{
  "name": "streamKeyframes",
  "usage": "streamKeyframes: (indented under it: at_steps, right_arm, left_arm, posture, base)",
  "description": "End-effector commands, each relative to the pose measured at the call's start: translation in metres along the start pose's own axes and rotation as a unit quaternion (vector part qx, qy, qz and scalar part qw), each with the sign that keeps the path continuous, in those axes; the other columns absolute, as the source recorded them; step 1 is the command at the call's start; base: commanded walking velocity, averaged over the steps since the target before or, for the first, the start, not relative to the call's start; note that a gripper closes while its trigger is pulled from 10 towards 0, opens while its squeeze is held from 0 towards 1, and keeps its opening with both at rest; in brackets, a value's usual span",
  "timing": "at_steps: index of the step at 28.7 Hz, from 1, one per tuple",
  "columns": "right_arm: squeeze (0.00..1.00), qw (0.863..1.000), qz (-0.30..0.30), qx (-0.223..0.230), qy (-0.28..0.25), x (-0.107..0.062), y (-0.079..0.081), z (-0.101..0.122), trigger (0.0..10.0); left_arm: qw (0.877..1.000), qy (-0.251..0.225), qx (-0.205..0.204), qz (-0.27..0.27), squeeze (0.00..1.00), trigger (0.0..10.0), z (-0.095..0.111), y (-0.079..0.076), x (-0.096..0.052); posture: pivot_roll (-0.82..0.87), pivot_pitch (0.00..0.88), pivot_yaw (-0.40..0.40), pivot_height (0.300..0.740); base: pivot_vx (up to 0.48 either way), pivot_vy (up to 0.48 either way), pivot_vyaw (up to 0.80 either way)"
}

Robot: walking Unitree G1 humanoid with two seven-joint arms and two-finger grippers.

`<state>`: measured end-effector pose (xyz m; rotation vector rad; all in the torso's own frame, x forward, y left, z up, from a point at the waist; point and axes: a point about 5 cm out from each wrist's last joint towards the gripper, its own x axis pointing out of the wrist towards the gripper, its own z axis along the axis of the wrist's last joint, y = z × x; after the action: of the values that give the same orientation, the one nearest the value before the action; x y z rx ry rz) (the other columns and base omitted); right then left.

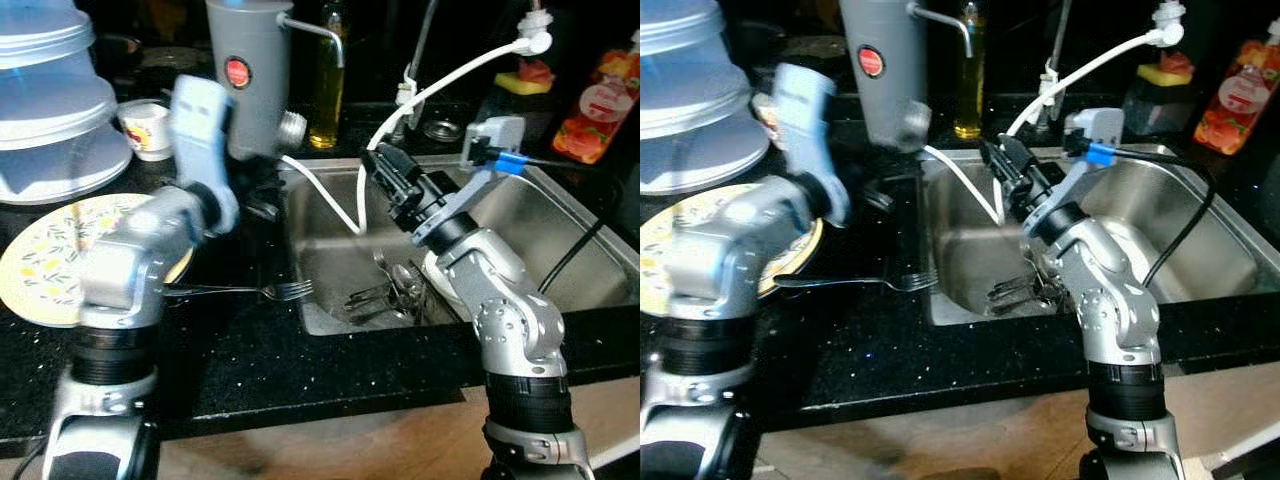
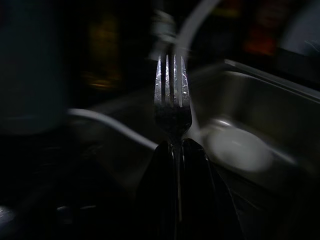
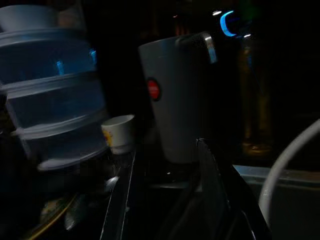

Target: Kitchen organization

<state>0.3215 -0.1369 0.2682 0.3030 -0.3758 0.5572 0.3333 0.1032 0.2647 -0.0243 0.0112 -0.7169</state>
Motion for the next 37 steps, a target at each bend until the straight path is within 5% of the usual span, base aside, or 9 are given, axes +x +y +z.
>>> streamKeyframes:
  at_steps: [1,4,6,11,12,18,23,32,37]
  right_arm:
    - [0.00,1.000,-0.024,-0.007,-0.019,0.000,-0.006,0.006,10.0]
    - [0.00,0.999,-0.034,-0.007,-0.028,-0.001,-0.008,0.010,10.0]
    - [0.00,0.999,-0.038,-0.007,-0.034,-0.002,-0.010,0.013,10.0]
    - [0.00,0.998,-0.041,-0.007,-0.042,-0.003,-0.012,0.016,10.0]
    - [0.00,0.998,-0.042,-0.005,-0.046,-0.003,-0.011,0.017,10.0]
    - [0.00,0.998,-0.042,0.001,-0.053,-0.003,-0.010,0.017,10.0]
    - [0.00,0.998,-0.040,0.005,-0.051,-0.003,-0.009,0.016,10.0]
    - [0.00,0.998,-0.037,0.006,-0.042,-0.002,-0.009,0.012,10.0]
    - [0.00,0.999,-0.029,0.010,-0.039,0.003,-0.007,0.008,10.0]
  left_arm:
    - [0.999,-0.012,0.025,-0.044,0.00,10.0,-0.004,-0.017,0.014]
    - [0.997,-0.024,0.040,-0.054,0.00,10.0,-0.003,-0.025,0.022]
    - [0.996,-0.049,0.041,-0.065,1.00,10.0,0.004,-0.029,0.025]
    - [0.986,-0.149,0.034,-0.066,1.00,10.0,0.033,-0.028,0.020]
    - [0.981,-0.186,0.033,-0.054,0.00,10.0,0.046,-0.023,0.013]
    - [0.968,-0.251,0.024,-0.016,0.00,10.0,0.069,-0.003,-0.009]
    - [0.964,-0.002,0.261,0.054,0.00,10.0,0.011,0.015,-0.020]
    - [0.972,0.017,0.229,-0.053,0.00,10.0,0.010,-0.003,-0.065]
    - [0.942,0.114,0.299,-0.103,0.00,10.0,0.008,0.026,-0.102]
  posture:
    - [0.11,0.000,-0.010,0.740]
    - [0.10,0.000,-0.008,0.740]
    - [0.09,0.000,-0.010,0.740]
    - [0.09,0.002,-0.010,0.740]
    - [0.09,0.004,-0.012,0.740]
    - [0.10,0.008,-0.014,0.740]
    - [0.11,0.017,-0.019,0.740]
    - [0.14,0.016,-0.026,0.740]
    - [0.16,0.010,-0.033,0.740]
  base:
    - [0.000,0.000,0.00]
    - [0.000,0.000,0.00]
    - [0.000,0.000,0.00]
    - [0.000,0.000,0.00]
    - [0.000,0.000,0.00]
    - [0.000,0.000,0.00]
    - [0.000,0.000,0.00]
    - [0.000,0.000,0.00]
    - [0.000,0.000,0.00]
